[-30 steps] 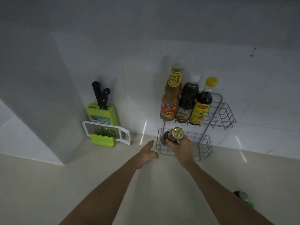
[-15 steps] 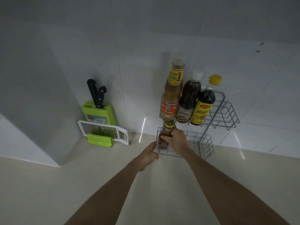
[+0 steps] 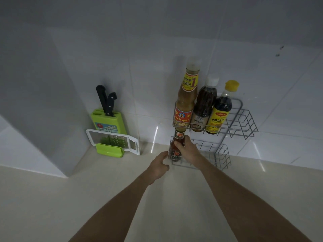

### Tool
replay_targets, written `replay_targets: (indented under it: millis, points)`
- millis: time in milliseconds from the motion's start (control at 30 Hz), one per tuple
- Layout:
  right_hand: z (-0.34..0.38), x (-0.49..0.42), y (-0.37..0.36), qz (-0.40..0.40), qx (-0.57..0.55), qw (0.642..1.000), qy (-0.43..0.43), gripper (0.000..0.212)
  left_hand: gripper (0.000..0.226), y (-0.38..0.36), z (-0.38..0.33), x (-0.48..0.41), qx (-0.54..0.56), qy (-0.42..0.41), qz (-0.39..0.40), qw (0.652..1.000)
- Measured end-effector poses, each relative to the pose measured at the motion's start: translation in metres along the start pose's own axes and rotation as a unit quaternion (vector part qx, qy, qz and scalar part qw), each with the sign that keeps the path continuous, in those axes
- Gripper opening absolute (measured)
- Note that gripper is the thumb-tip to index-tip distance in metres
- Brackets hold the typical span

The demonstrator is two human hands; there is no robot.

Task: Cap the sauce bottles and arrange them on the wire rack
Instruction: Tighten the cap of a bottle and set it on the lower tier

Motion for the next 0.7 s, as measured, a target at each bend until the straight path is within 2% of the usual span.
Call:
replay_targets:
  millis: [67,133,500,700]
  points:
    - [-0.001,0.006,0.001,0.001,-0.016,1.000,-0.004,0.048,0.066,0.007,0.005,0.007,-0.004,-0.005,-0.054,0.999]
    - [-0.001,0.014,0.003,0.006,-0.020,1.000,-0.005,0.050,0.063,0.010,0.011,0.017,-0.013,-0.009,-0.075,0.997]
    - [-0.003,0.075,0.016,0.032,0.004,0.999,0.022,0.063,0.060,-0.007,0.025,0.069,-0.087,-0.034,-0.078,0.993]
    - [0.006,0.073,0.018,0.016,0.011,0.999,0.037,0.059,0.061,0.006,0.001,0.064,-0.088,-0.044,-0.090,0.991]
Point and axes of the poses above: each hand's wrist, its own x-axis away from the middle knuckle, its own y-axis out of the back of the hand, z = x × y, the point moved 5 cm from there along -x, towards the middle knuckle, and after that the axes turned 12 degrees about -x, right-handed, at the moved point
